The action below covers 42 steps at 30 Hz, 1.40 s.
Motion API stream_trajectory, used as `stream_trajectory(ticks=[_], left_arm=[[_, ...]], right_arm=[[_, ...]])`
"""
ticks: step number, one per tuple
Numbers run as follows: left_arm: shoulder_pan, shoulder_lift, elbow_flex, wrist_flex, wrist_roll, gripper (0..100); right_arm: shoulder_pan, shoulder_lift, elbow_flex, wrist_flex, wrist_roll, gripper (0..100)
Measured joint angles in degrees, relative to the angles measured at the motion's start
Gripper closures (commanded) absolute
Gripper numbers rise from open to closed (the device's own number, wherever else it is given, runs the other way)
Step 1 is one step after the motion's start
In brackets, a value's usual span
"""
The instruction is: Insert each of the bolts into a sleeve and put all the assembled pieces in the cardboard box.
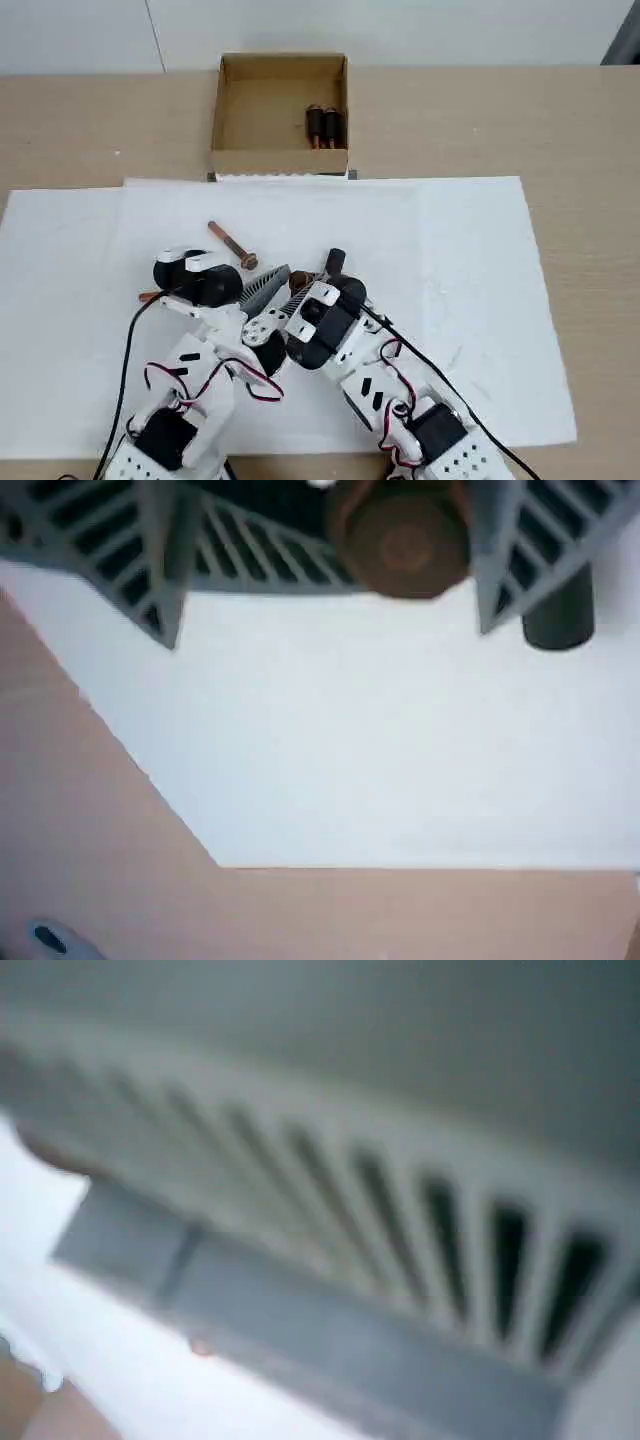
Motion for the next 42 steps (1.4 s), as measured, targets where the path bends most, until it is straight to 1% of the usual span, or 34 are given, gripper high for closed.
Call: stream_trajectory(ticks=[3,8,12,15,19,21,25,29,32,35,42], left_arm=[[-1.8,0.0,-1.7,0.0,-0.4,85],[-6.4,0.0,-3.0,0.0,-4.0,100],[-9.9,0.0,-3.0,0.0,-6.4,100],[-12.7,0.0,-3.0,0.0,-8.8,100],[-17.4,0.0,-3.0,0.0,-13.5,99],[-20.5,0.0,-2.7,0.0,-17.5,99],[-26.1,0.0,1.0,0.0,-23.8,99],[-28.8,0.0,2.0,2.7,-25.1,99],[-29.0,0.0,2.4,5.3,-25.5,99],[-29.3,0.0,2.4,7.2,-25.4,99],[-29.3,0.0,2.4,7.7,-25.6,99]], right_arm=[[0.0,0.1,0.0,0.0,0.0,99.5],[0.0,0.1,0.0,0.0,0.0,99.5],[0.2,0.1,0.0,0.0,0.0,99.5],[3.2,0.1,0.0,1.7,-1.3,99.5],[9.4,0.1,-0.4,8.7,-8.9,99.5],[12.1,0.1,-1.1,12.9,-11.9,99.5],[15.2,0.1,-6.0,20.9,-15.6,99.5],[15.6,1.1,-13.9,25.6,-17.2,99.5],[15.4,6.7,-21.8,28.0,-20.8,99.5],[15.5,16.6,-31.5,29.5,-23.1,99.5],[15.5,45.5,-57.6,29.5,-23.5,99.5]])
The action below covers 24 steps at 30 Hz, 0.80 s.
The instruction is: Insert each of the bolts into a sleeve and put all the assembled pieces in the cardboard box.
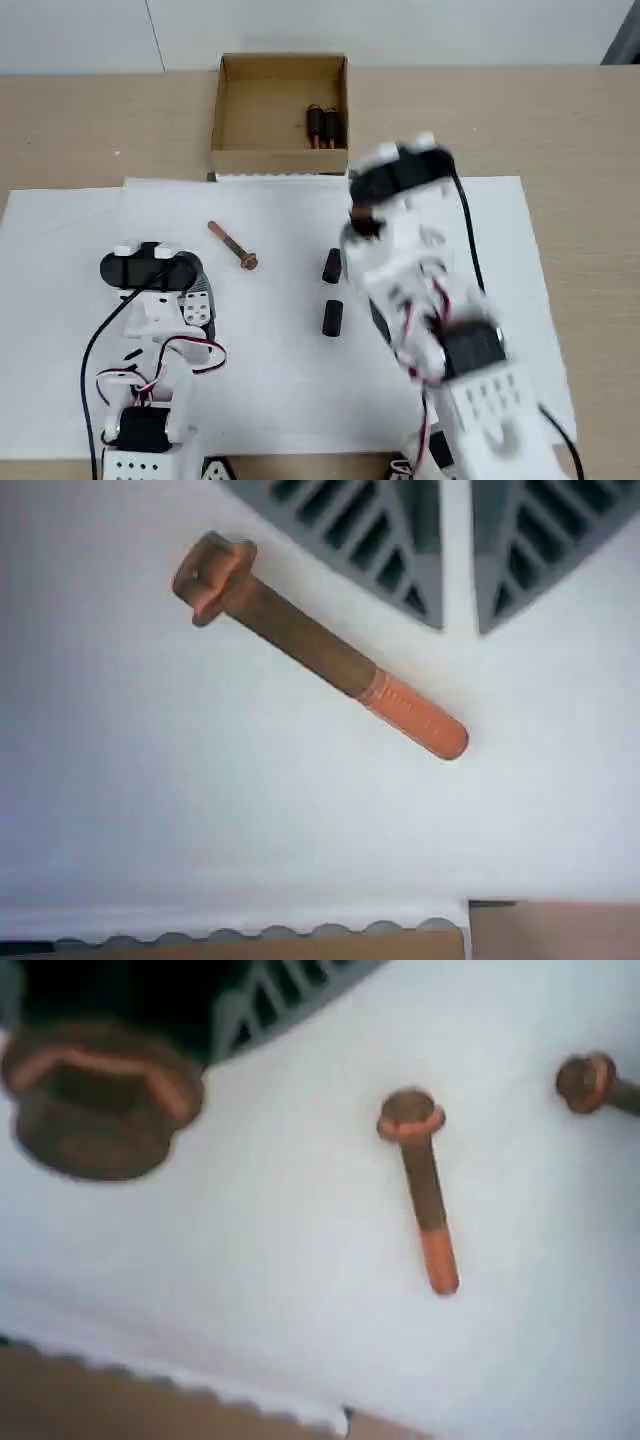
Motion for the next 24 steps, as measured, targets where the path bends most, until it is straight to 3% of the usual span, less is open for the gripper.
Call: stream_trajectory(ticks=[15,24], left_arm=[[0.0,0.0,1.1,0.9,0.0,99],[0.0,0.0,1.1,5.0,0.0,99]], right_arm=[[0.2,49.6,-41.9,-9.2,10.7,99.5],[1.0,70.2,-61.2,-9.3,22.6,99.5]])
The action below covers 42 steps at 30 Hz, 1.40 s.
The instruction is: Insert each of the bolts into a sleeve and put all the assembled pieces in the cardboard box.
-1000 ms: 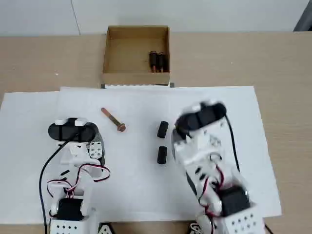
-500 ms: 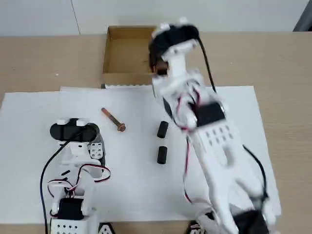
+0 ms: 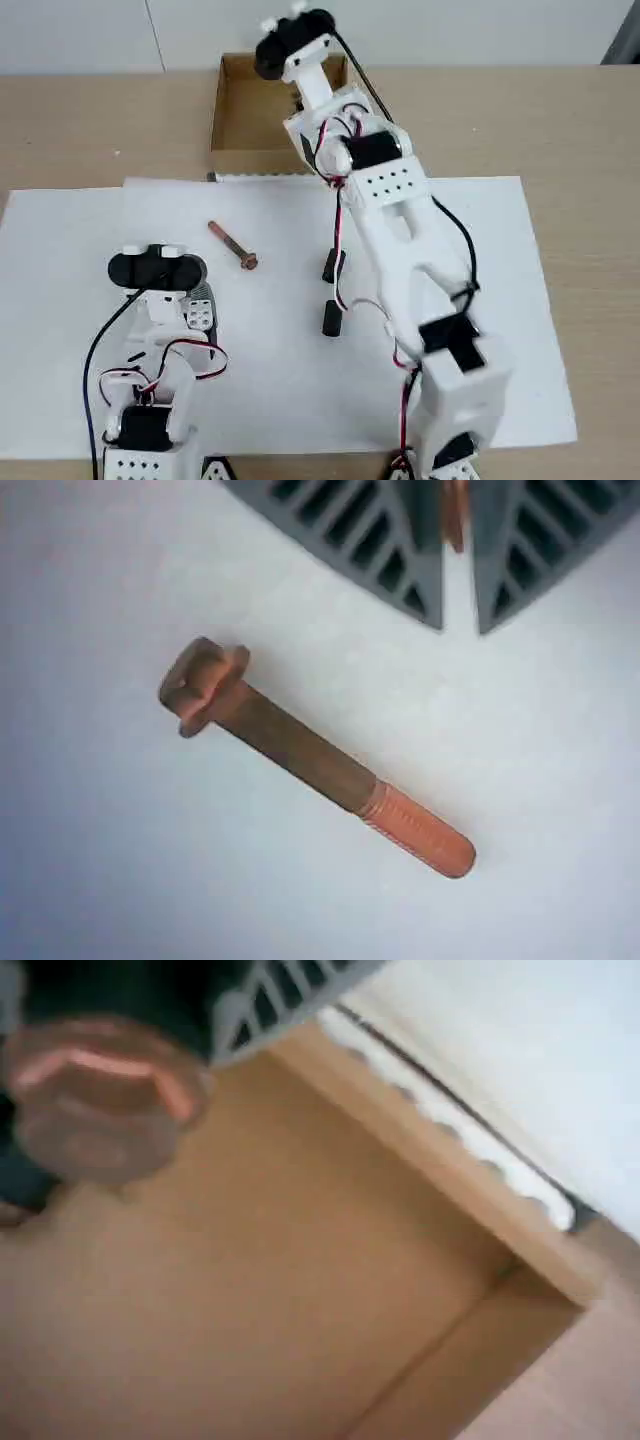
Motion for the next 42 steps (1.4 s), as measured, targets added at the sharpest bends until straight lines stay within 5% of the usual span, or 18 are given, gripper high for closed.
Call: stream_trajectory(ticks=[14,17,20,32,42], left_arm=[[0.0,0.0,0.0,0.4,0.1,99],[0.0,0.0,0.0,0.4,0.1,99],[0.0,0.0,0.0,0.4,0.1,99],[0.0,0.0,0.0,0.4,0.1,99],[0.0,0.0,0.0,0.4,0.1,99]], right_arm=[[0.1,33.1,-35.2,0.0,16.9,98.7],[-1.1,37.6,-40.8,0.2,19.2,92.2],[-2.2,40.2,-45.1,2.8,19.9,86.4],[-2.1,41.8,-52.0,5.5,20.0,94.5],[-2.1,40.0,-61.7,24.4,20.0,99.6]])
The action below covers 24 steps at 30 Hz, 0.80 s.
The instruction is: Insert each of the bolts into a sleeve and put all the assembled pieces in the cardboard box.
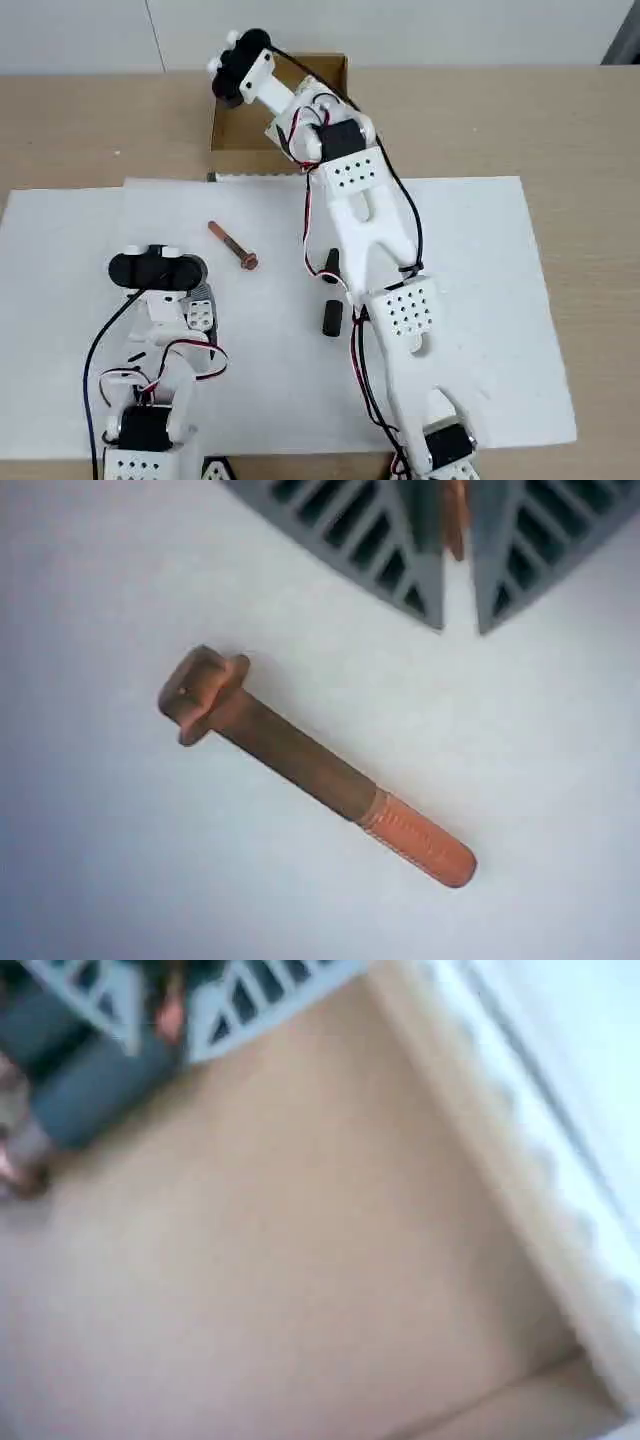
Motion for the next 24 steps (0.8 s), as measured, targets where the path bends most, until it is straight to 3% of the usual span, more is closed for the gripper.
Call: stream_trajectory(ticks=[9,24], left_arm=[[0.0,0.0,0.0,0.0,0.0,99],[0.0,0.0,0.0,0.0,0.0,99]], right_arm=[[0.0,-9.4,-6.9,23.6,-5.7,99.6],[0.0,-26.3,-1.6,26.8,-9.8,99.6]])
